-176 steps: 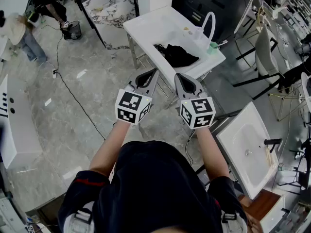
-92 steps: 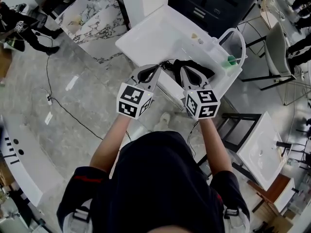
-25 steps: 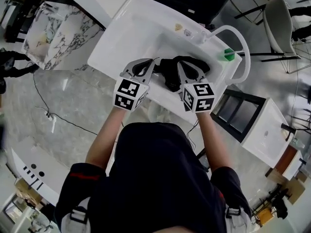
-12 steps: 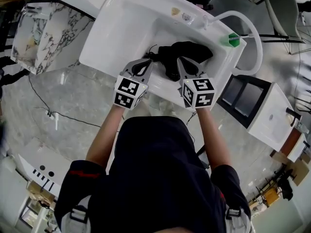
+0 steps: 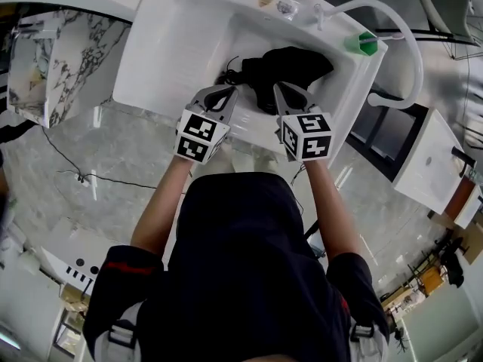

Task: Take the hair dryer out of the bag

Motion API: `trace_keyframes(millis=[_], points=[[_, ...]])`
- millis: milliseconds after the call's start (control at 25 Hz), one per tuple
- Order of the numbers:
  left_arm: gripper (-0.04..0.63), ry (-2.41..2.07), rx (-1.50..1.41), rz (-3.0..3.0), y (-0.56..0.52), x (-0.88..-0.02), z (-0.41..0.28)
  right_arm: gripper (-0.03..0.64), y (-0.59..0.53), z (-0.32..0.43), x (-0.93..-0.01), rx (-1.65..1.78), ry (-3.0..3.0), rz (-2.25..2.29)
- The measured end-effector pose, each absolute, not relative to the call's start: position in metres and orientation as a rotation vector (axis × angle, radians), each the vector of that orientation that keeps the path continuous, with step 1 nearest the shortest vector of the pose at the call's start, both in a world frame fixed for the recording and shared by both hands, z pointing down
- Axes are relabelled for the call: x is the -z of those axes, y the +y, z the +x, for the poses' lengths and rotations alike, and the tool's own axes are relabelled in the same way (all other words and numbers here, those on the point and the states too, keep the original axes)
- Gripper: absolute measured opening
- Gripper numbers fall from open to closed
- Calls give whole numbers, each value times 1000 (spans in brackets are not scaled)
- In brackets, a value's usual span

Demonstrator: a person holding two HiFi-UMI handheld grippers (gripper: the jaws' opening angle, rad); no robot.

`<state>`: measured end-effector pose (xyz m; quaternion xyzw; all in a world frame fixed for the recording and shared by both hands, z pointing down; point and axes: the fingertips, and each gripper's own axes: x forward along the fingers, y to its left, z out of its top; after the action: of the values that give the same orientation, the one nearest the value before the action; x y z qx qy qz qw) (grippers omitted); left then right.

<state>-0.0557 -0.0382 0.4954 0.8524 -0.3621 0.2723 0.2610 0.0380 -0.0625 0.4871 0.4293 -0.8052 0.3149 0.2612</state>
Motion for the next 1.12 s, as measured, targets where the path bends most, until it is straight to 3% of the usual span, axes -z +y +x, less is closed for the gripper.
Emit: trace_keyframes(millis=[440, 480, 640, 760, 880, 1120], points=[[12, -890, -760, 2297, -38, -518, -44, 40, -57, 38, -525, -917, -2072, 1105], [12, -885, -762, 2298, -39, -519, -44, 53, -56, 37, -528, -927, -2065, 1097], [12, -876, -766, 2295, -43, -522, -47, 208, -56, 32, -540, -970, -2032, 1063], [12, -878, -766, 2291, -46, -525, -51, 269, -57, 29, -548, -988, -2017, 1067], [12, -884, -747, 2286, -49, -526, -53, 316, -61, 29, -552, -966, -2022, 1108], [12, -880, -758, 2273, -51, -532, -58, 337, -57, 24, -569, -966, -1983, 1085]])
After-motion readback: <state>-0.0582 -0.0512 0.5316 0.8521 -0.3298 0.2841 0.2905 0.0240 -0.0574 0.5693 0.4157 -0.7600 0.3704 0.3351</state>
